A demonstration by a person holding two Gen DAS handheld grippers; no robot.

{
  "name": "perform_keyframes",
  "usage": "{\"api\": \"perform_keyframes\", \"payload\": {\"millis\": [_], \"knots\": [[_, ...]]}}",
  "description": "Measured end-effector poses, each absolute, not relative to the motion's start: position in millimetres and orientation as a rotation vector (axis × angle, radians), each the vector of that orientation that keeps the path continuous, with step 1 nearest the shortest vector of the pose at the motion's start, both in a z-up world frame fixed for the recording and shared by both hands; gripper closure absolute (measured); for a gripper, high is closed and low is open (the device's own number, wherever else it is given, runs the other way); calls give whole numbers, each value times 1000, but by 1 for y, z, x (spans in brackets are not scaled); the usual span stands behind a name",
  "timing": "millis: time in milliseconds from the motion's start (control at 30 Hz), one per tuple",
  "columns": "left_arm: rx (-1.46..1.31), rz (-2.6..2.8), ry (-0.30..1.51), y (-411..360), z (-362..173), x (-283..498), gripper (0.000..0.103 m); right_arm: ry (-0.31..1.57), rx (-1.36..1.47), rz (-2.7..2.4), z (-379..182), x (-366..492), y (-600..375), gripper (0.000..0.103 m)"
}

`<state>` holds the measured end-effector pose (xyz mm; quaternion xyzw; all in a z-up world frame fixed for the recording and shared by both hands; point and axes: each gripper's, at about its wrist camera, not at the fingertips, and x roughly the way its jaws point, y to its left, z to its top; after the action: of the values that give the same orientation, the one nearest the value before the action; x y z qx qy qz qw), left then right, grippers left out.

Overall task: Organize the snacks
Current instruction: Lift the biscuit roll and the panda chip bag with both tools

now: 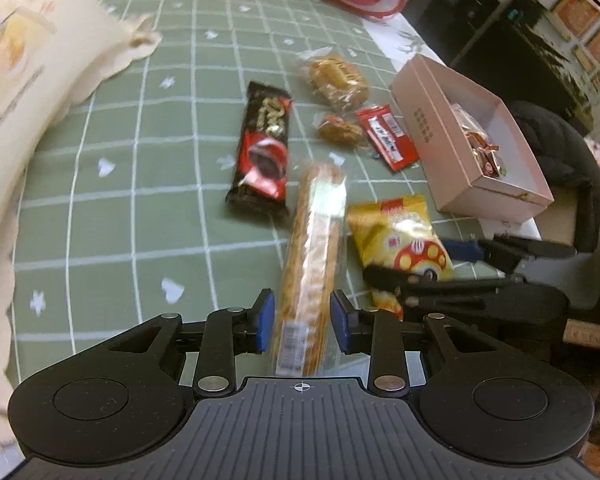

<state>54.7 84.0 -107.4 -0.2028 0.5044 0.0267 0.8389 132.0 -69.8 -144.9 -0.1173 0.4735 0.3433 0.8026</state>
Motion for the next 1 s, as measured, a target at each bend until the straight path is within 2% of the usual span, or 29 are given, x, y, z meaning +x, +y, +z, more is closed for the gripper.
{"api": "perform_keyframes", "payload": {"millis": [200,533,667,1000], "knots": [[-381,24,1060,73,-107,79,68,1035,-244,737,-143,117,-96,46],[-341,60,1076,64,-113,95,69,1026,-268,624,-143,93,-149,46],[-327,2,1107,51,-114,93,72,1054,-218,583,-148,96,-166,37],[-290,-76,1136,17,-119,85,70,1036,-205,572,-154,90,-170,29]]}}
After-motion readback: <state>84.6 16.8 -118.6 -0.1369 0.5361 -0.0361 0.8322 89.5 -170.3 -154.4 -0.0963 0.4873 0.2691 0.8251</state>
